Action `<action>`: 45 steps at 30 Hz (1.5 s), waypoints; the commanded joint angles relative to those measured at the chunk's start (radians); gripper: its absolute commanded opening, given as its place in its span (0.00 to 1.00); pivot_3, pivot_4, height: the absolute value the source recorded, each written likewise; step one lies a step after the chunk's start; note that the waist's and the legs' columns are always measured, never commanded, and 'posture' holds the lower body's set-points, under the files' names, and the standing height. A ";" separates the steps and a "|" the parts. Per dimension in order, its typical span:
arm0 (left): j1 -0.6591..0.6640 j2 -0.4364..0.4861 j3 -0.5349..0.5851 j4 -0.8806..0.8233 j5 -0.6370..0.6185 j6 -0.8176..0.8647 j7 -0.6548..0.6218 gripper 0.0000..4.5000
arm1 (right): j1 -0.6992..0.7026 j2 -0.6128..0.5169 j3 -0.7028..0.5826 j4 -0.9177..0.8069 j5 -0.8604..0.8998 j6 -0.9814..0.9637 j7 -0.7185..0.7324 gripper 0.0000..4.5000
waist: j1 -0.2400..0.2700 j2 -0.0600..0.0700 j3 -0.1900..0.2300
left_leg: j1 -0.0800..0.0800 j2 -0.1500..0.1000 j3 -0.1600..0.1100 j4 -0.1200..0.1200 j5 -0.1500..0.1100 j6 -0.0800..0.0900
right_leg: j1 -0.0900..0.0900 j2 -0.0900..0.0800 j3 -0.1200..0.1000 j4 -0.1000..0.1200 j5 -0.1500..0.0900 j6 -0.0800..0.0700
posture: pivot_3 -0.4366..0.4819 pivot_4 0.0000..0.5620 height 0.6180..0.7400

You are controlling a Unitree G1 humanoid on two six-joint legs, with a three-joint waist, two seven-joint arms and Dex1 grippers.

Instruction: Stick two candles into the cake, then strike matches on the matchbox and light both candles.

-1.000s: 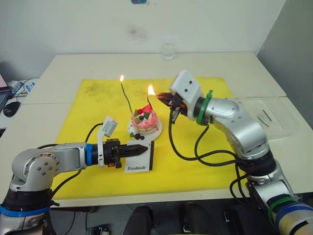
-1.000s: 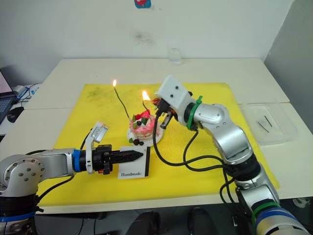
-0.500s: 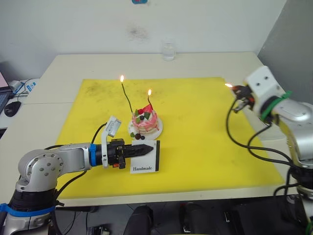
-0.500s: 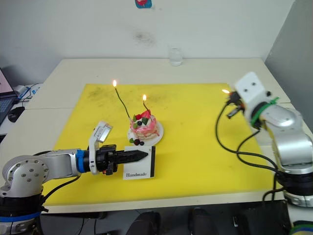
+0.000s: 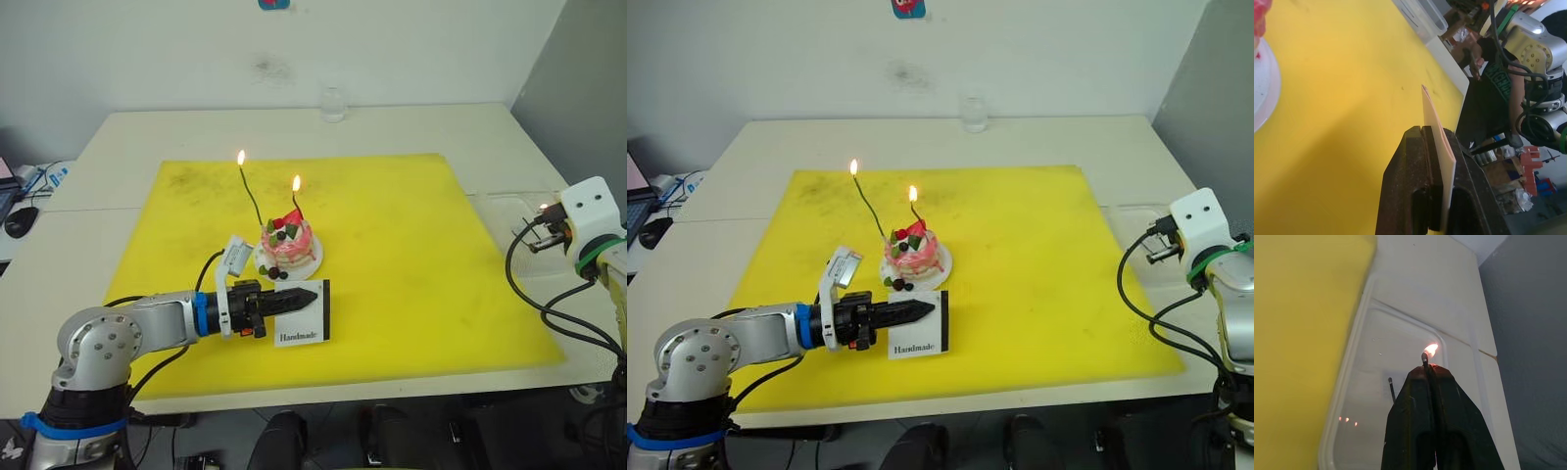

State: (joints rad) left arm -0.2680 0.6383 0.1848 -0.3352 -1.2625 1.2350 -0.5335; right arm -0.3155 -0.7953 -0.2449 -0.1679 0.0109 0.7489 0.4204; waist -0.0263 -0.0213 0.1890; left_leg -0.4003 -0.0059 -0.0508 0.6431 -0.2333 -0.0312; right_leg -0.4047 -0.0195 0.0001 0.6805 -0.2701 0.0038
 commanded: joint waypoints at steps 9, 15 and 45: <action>0.018 -0.009 0.015 -0.033 -0.010 -0.021 0.042 0.00 | -0.040 0.000 -0.036 -0.038 -0.016 -0.089 -0.061 0.85 | 0.000 0.000 0.000 | 0.000 0.000 0.001 0.000 0.000 0.000 | 0.000 0.000 0.002 0.000 0.000 0.000 | 0.48 0.27 1.00; -0.005 -0.003 0.005 -0.001 -0.063 0.052 0.139 0.00 | -0.095 -0.054 -0.024 -0.199 0.137 -0.128 0.143 1.00 | -0.001 0.000 0.000 | 0.001 0.000 0.001 0.000 0.000 0.000 | 0.000 0.000 0.002 0.000 0.001 0.001 | 0.48 0.27 1.00; 0.080 0.396 -0.008 -0.169 0.265 -0.144 -0.234 1.00 | -0.114 -0.151 0.173 -0.512 0.606 0.079 0.485 1.00 | 0.000 -0.002 0.001 | 0.000 0.001 0.000 -0.001 0.000 0.000 | -0.001 0.000 0.001 -0.001 0.000 0.001 | 0.48 0.27 1.00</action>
State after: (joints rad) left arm -0.2068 0.9926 0.1169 -0.4627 -1.0281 1.1578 -0.6764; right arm -0.4191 -0.9355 -0.0363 -0.6577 0.6086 0.8561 0.8965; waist -0.0267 -0.0230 0.1901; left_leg -0.4000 -0.0052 -0.0504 0.6420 -0.2335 -0.0311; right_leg -0.4054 -0.0193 0.0009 0.6789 -0.2702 0.0045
